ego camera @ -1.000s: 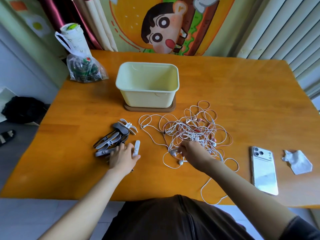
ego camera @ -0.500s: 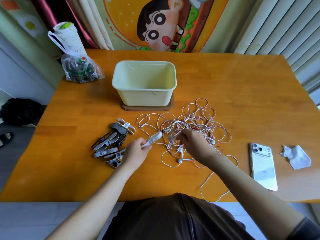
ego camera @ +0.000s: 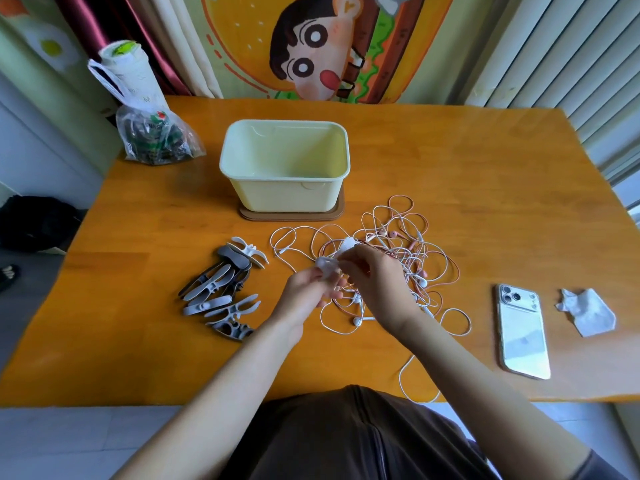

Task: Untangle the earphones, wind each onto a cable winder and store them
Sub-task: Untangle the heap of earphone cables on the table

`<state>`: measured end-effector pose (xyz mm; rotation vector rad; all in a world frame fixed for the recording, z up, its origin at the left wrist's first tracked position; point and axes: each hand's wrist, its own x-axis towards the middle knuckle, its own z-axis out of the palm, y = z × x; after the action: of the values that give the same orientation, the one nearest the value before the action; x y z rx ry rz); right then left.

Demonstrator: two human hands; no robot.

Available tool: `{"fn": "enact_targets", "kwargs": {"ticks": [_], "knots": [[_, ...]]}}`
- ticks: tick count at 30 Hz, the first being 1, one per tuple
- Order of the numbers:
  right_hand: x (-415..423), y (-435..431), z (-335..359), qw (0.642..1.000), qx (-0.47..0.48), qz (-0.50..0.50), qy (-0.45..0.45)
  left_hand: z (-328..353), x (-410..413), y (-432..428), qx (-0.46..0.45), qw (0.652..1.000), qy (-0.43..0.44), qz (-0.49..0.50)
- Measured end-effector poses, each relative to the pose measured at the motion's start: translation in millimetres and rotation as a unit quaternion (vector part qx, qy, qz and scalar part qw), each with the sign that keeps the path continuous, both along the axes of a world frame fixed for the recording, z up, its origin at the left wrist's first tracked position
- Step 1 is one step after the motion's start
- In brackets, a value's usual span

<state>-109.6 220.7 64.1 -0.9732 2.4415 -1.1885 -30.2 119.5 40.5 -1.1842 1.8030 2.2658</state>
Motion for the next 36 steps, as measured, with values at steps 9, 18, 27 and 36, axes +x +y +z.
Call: {"fn": "enact_targets", "kwargs": {"ticks": [9,18,27,36], "knots": [[4,3,-1,1.000,-0.004,-0.016,0.001,6,-1,-1,0.042,0.998,0.018,0.030],[6,4,-3,0.999,-0.023,-0.042,-0.024,10,1,0,0.038,0.999,0.017,0.019],[7,6,-4,0.998,-0.038,-0.041,-0.004,14,4,0,0.053,0.998,0.037,-0.003],[5,7,-6,0.997,-0.060,-0.040,0.005,16,2,-2,0.066,0.996,0.052,-0.002]]}}
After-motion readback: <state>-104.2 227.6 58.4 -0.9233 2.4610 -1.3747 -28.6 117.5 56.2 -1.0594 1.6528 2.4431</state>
